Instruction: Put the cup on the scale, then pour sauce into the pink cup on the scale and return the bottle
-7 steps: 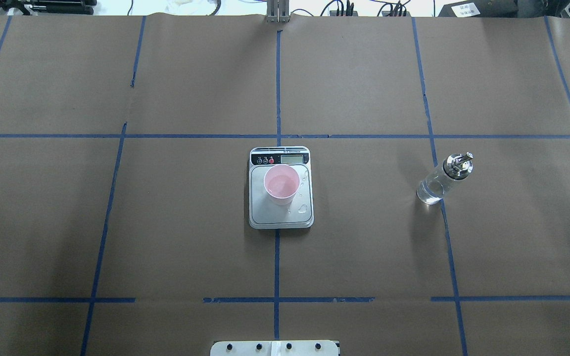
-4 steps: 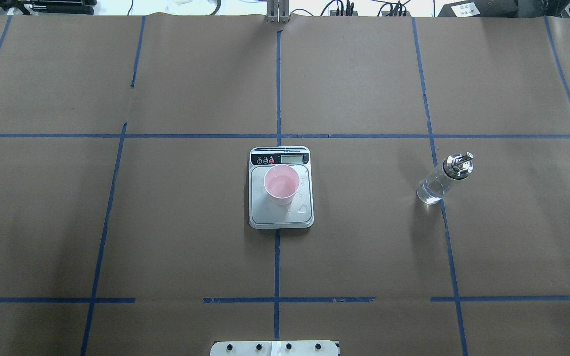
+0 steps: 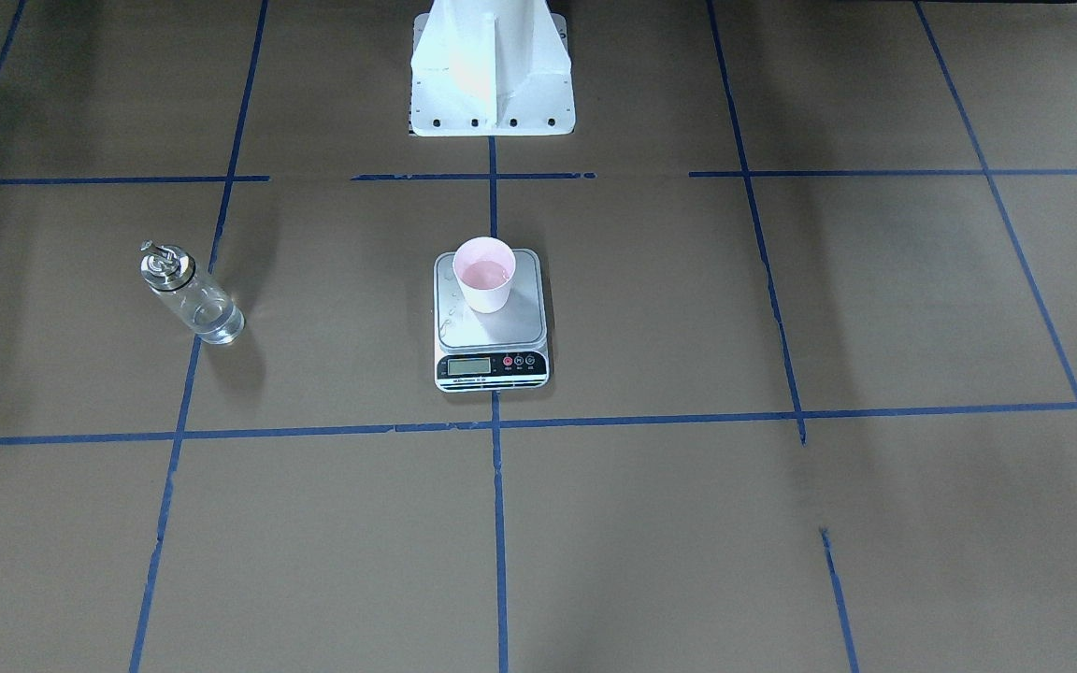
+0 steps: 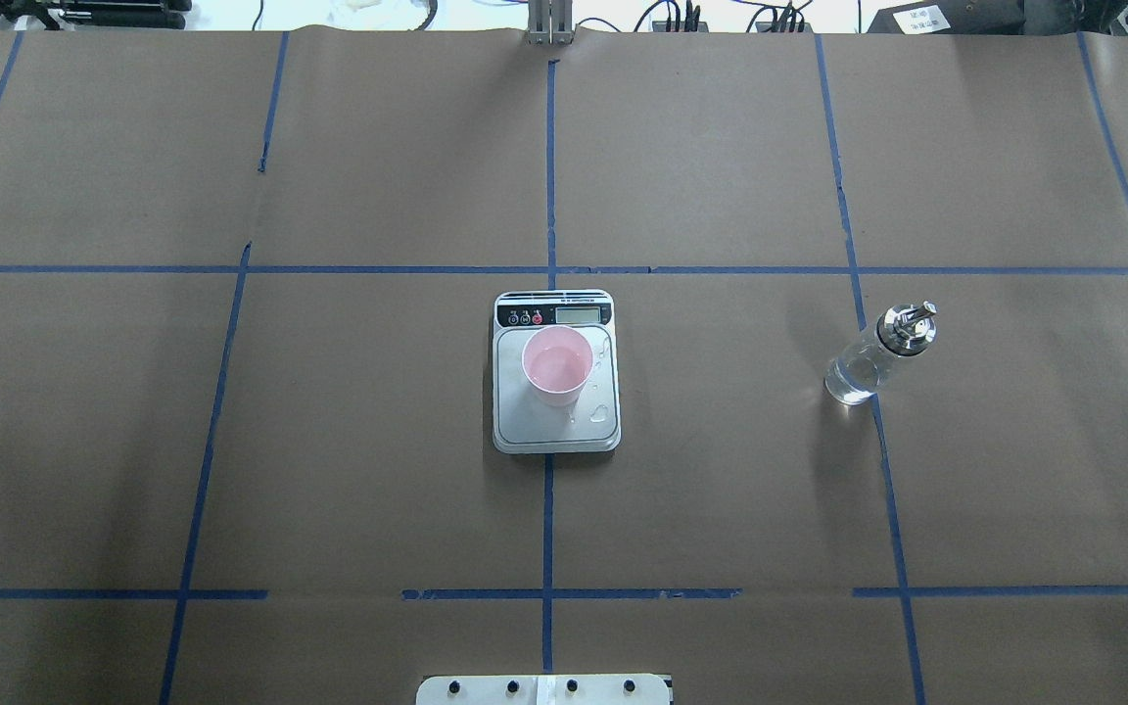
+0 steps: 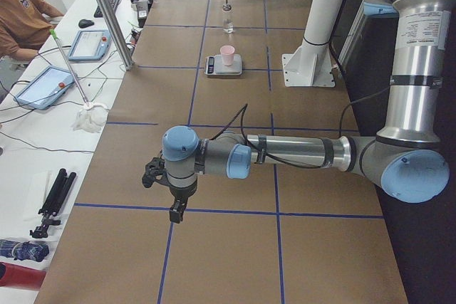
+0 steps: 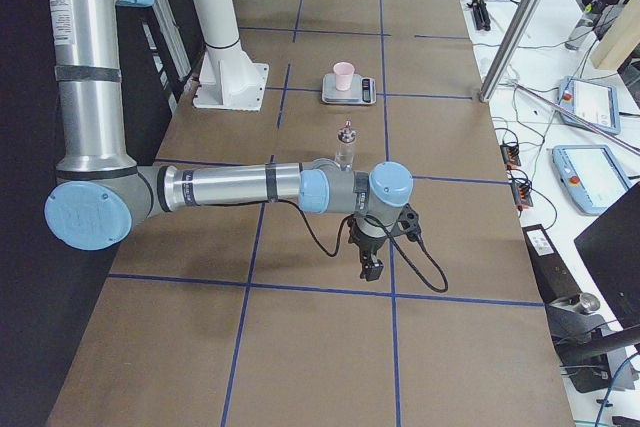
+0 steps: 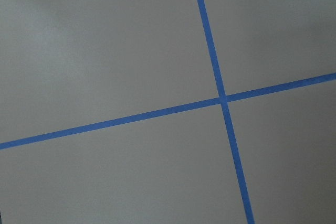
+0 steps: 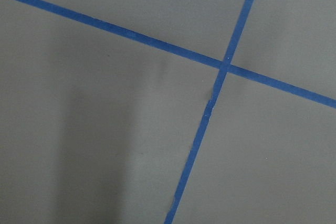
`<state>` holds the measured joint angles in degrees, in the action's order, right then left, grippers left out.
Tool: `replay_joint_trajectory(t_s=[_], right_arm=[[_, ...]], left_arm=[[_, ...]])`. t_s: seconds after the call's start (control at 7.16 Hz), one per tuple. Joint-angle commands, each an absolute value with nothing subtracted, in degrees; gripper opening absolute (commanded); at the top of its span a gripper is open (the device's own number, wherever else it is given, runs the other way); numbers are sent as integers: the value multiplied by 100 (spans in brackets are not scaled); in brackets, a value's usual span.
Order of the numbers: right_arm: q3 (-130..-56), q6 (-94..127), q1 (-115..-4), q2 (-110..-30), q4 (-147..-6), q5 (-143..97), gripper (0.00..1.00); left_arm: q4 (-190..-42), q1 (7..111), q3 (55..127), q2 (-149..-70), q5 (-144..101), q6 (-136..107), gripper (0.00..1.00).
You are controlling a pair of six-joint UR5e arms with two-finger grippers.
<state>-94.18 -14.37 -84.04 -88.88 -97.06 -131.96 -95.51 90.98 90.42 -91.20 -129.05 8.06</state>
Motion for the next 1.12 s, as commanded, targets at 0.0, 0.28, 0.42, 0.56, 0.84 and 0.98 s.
replay_joint_trajectory(t_s=[0.0, 0.28, 0.42, 0.56, 0.84, 0.98], right_arm=[[-9404, -1433, -8778, -8956, -9712, -13210, 100], [-9439, -1450, -8824, -9088, -9703, -13201, 100], [-9535, -1450, -8816, -9062, -9686, -13166, 100], [-9519, -1433, -8815, -9140, -9520, -13201, 100], [-9492, -1433, -8815, -9158, -9247, -13201, 100], [-9475, -1424, -8815, -9158, -9220, -13201, 100]], left_arm=[[-9536, 9097, 9000, -9219, -12911, 817, 100], [-9527, 9079, 9009, -9211, -12920, 817, 100], [-9527, 9079, 8991, -9202, -12911, 809, 100], [-9527, 9079, 8991, -9193, -12920, 817, 100], [-9527, 9079, 9000, -9185, -12920, 817, 100], [-9519, 9079, 9000, -9185, -13007, 809, 100]])
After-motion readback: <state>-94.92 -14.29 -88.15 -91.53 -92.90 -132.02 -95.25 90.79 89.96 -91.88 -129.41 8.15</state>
